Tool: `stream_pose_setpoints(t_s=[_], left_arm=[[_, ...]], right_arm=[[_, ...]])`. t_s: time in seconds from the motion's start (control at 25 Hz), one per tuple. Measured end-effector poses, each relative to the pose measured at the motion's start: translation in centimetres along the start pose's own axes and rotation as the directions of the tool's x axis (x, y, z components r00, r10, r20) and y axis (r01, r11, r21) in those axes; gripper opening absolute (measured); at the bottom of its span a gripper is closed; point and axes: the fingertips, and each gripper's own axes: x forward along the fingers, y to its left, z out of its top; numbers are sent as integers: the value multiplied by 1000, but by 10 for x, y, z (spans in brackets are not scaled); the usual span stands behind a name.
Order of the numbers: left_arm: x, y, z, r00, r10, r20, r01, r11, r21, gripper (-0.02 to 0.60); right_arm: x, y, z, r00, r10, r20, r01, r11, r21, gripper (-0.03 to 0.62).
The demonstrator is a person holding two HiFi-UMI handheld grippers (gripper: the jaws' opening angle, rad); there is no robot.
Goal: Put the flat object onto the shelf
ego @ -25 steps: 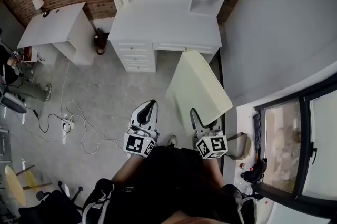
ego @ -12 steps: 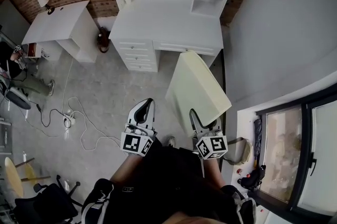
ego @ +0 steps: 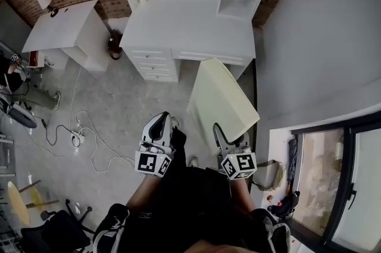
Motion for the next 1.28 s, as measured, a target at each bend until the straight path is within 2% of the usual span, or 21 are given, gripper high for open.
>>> stream_pose_setpoints(t_s=[0.24,0.44,0.68,0.96,1.12,1.28], left_arm=[[81,47,-3,999,-30,16,31,999,-26,17],[158,95,19,997,-63,53,64,998,-21,17],[223,149,33,993,-95,67,95,995,-9,17],[274,185,24,998,-48,37,50,998,-41,17],[313,193,14,999,-23,24,23,999,-26,17],[349,203,15,998,41,39,-41,999,-14,17]], right_arm=[[81,-16,18,1000,5,-1,-5,999,-43,288],[162,-29,52,1000,-9,27,10,999,-46,288],[251,-36,84,998,-12,54,15,998,-58,288],[316,-51,89,999,28,23,-27,998,-52,288],[354,-79,94,998,63,24,-61,997,-53,288],[393,-107,100,992,125,17,-124,991,-47,288]])
